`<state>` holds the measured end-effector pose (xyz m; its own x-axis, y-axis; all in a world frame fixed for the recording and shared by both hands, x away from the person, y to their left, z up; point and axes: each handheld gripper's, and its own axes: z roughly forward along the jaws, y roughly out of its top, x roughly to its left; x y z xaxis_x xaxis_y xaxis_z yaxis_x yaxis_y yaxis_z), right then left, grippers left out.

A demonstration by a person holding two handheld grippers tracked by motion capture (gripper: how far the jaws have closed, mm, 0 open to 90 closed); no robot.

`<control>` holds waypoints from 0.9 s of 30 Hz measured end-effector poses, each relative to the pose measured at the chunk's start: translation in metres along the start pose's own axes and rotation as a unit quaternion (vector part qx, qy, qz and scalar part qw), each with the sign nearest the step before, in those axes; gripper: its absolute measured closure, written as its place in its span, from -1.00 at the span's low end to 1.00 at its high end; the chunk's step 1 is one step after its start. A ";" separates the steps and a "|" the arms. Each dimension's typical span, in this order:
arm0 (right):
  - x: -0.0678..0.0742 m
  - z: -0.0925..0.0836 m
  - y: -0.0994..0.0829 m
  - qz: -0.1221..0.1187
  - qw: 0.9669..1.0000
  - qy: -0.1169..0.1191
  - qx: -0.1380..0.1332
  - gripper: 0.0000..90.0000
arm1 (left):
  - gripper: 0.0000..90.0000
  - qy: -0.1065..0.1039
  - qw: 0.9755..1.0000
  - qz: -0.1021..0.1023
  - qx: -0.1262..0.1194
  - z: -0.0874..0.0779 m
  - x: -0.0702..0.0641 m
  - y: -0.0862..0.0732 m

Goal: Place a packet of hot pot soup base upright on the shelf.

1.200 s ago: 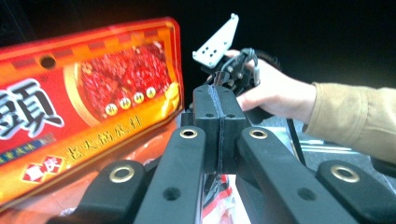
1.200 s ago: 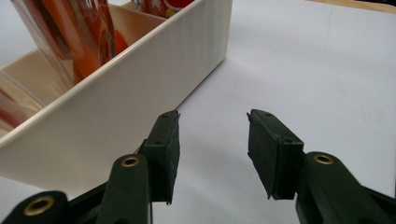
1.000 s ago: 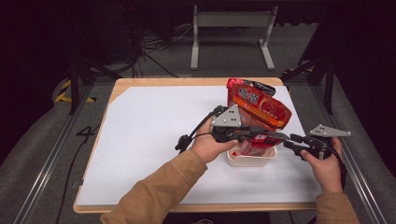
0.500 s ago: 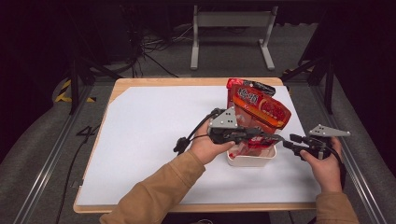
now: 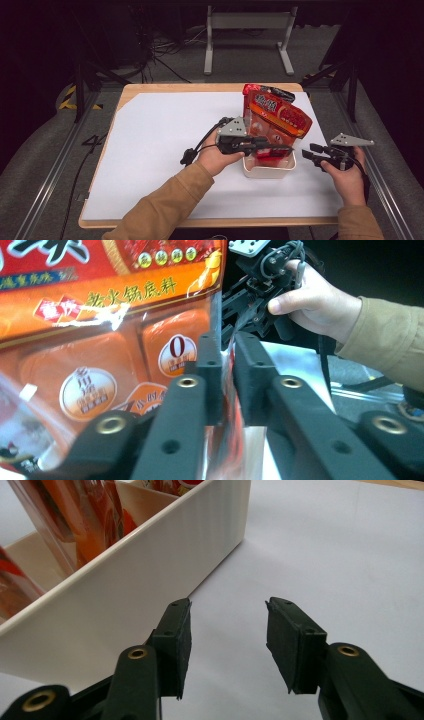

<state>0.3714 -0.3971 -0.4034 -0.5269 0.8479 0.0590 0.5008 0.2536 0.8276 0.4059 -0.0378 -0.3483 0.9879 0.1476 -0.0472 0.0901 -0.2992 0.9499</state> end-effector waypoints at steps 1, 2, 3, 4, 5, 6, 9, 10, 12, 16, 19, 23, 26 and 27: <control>0.000 0.000 0.000 0.000 1.000 0.000 0.000 0.17 | 0.64 0.003 1.000 -0.007 0.000 -0.002 0.001 -0.002; 0.000 0.000 0.000 0.000 1.000 0.000 0.000 0.17 | 0.59 0.003 1.000 -0.007 0.000 -0.002 0.001 -0.002; 0.000 0.000 0.000 -0.001 1.000 0.000 0.000 0.17 | 0.59 0.001 1.000 -0.012 -0.001 -0.003 0.001 -0.002; 0.000 0.000 0.000 0.000 1.000 0.000 0.000 0.17 | 0.49 0.000 1.000 -0.018 -0.003 -0.004 0.001 -0.003; 0.000 0.000 0.000 0.000 1.000 0.000 0.000 0.16 | 0.38 0.004 1.000 -0.025 -0.005 -0.006 0.000 -0.003; 0.000 0.001 0.001 0.001 1.000 0.000 0.000 0.16 | 0.24 0.008 1.000 -0.025 -0.008 -0.007 0.000 -0.003; 0.000 0.002 0.002 0.000 1.000 0.002 -0.002 0.16 | -0.01 0.016 0.999 -0.028 -0.018 -0.015 -0.002 0.000; 0.001 0.002 0.003 0.000 1.000 0.003 -0.002 0.15 | -0.10 0.019 0.999 -0.027 -0.020 -0.017 -0.003 0.001; 0.001 0.004 0.005 -0.002 1.000 0.005 -0.002 0.15 | -0.15 0.026 0.999 -0.028 -0.027 -0.025 -0.005 0.004; 0.001 0.006 0.010 -0.005 1.000 0.008 -0.006 0.13 | -0.25 0.050 0.998 -0.031 -0.022 -0.043 -0.008 0.007; 0.001 0.007 0.014 -0.005 1.000 0.012 -0.010 0.12 | -0.28 0.077 0.997 -0.030 -0.011 -0.061 -0.009 0.007; 0.003 0.009 0.017 -0.004 1.000 0.014 -0.010 0.11 | -0.31 0.102 0.994 -0.040 -0.015 -0.086 -0.009 0.004; 0.006 0.011 0.020 -0.006 1.000 0.017 -0.010 0.09 | -0.36 0.127 0.990 -0.051 -0.018 -0.110 -0.009 -0.002; 0.007 0.011 0.020 -0.007 1.000 0.018 -0.009 0.08 | -0.37 0.141 0.989 -0.053 -0.015 -0.121 -0.008 -0.005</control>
<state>0.3857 -0.3807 -0.3924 -0.5577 0.8274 0.0666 0.4808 0.2566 0.8385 0.3825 0.0766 -0.3154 0.8987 0.4341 -0.0623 0.1827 -0.2416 0.9530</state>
